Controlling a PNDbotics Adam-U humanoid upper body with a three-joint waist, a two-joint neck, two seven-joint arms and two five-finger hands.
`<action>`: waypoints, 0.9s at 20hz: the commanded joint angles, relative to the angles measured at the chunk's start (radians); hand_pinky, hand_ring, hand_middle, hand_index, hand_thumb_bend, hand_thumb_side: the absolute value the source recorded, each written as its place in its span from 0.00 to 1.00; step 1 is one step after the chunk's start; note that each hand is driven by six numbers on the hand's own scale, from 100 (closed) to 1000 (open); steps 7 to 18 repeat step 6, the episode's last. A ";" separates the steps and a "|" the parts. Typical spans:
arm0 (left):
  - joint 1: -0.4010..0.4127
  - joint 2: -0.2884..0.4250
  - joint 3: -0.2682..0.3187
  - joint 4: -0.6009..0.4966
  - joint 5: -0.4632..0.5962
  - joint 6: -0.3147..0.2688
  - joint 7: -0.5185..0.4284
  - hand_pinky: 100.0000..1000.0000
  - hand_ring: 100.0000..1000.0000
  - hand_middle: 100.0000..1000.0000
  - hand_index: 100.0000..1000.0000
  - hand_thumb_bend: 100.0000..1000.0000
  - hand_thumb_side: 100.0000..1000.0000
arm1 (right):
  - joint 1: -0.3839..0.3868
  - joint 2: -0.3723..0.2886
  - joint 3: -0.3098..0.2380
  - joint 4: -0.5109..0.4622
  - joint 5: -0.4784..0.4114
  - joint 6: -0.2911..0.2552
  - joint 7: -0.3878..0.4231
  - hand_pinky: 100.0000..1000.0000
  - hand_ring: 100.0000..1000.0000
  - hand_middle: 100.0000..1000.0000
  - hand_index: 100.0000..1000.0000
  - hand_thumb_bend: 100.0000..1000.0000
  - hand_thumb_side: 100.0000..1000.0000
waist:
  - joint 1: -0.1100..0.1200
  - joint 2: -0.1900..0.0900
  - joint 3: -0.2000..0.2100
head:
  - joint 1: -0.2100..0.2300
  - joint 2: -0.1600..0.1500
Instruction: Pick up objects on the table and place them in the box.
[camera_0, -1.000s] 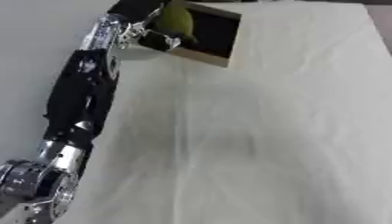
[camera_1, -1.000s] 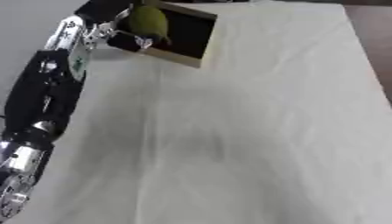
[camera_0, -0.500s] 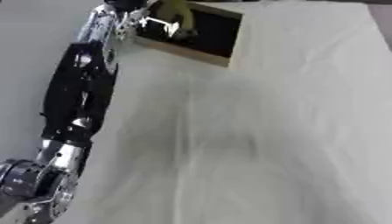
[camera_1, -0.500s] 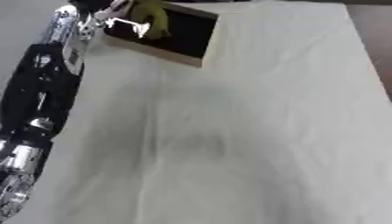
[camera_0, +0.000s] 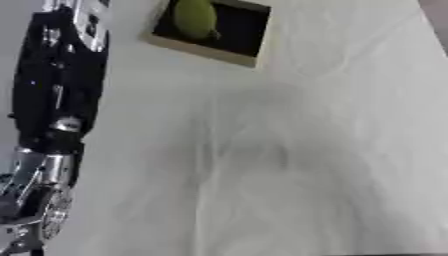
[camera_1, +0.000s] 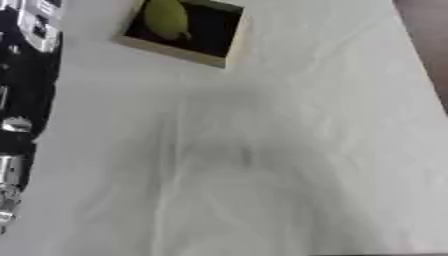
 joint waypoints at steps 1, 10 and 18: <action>0.049 0.093 -0.003 -0.117 0.128 0.043 0.076 0.77 0.72 0.79 0.84 0.00 0.48 | 0.009 -0.057 -0.028 -0.016 0.021 -0.011 -0.026 0.76 0.70 0.56 0.74 0.00 0.45 | 0.005 -0.033 0.014 | -0.039 0.015; 0.151 0.254 0.001 -0.327 0.921 0.208 0.016 0.76 0.71 0.78 0.82 0.00 0.49 | 0.028 -0.078 -0.039 -0.016 0.045 -0.019 -0.052 0.76 0.69 0.56 0.74 0.00 0.44 | 0.015 -0.039 0.032 | -0.064 0.022; 0.151 0.254 0.001 -0.327 0.921 0.208 0.016 0.76 0.71 0.78 0.82 0.00 0.49 | 0.028 -0.078 -0.039 -0.016 0.045 -0.019 -0.052 0.76 0.69 0.56 0.74 0.00 0.44 | 0.015 -0.039 0.032 | -0.064 0.022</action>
